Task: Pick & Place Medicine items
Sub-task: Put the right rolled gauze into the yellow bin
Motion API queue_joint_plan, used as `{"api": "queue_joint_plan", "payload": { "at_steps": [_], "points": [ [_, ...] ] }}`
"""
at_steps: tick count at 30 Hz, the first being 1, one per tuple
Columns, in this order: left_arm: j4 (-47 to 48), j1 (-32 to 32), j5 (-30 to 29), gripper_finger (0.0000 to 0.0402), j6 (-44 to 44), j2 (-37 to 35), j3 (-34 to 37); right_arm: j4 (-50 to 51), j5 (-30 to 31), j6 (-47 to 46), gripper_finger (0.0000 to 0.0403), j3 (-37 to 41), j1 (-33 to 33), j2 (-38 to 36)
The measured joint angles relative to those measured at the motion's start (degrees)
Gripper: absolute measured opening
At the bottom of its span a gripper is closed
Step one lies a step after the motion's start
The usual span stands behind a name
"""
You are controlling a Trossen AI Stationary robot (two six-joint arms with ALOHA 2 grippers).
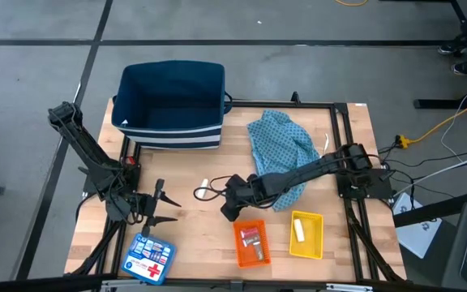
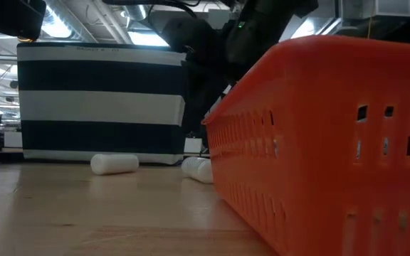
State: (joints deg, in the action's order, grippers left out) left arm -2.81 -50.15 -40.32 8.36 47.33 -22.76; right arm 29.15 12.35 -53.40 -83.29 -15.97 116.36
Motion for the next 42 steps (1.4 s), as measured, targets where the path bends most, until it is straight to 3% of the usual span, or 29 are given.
{"api": "queue_joint_plan", "payload": {
  "at_steps": [22, 28, 38, 42],
  "points": [
    [0.0, 0.0, 0.9, 0.0200, 0.6, 0.0, 0.0, -1.6, -4.4, -1.9, 0.0209, 0.0, 1.6, 4.5],
    [0.0, 0.0, 0.9, 0.0200, 0.9, 0.0, 0.0, -1.7, -4.2, -1.9, 0.0170, 0.0, 1.6, 4.8],
    [0.1, 0.0, 1.0, 0.0200, 0.9, 0.0, 0.0, -1.7, -4.2, -1.7, 0.0071, 0.0, 1.6, 5.1],
    [0.0, 0.0, 1.0, 0.0200, 0.9, 0.0, 0.0, -1.7, -4.0, -1.4, 0.0055, 0.0, 1.6, 5.0]
  ]
}}
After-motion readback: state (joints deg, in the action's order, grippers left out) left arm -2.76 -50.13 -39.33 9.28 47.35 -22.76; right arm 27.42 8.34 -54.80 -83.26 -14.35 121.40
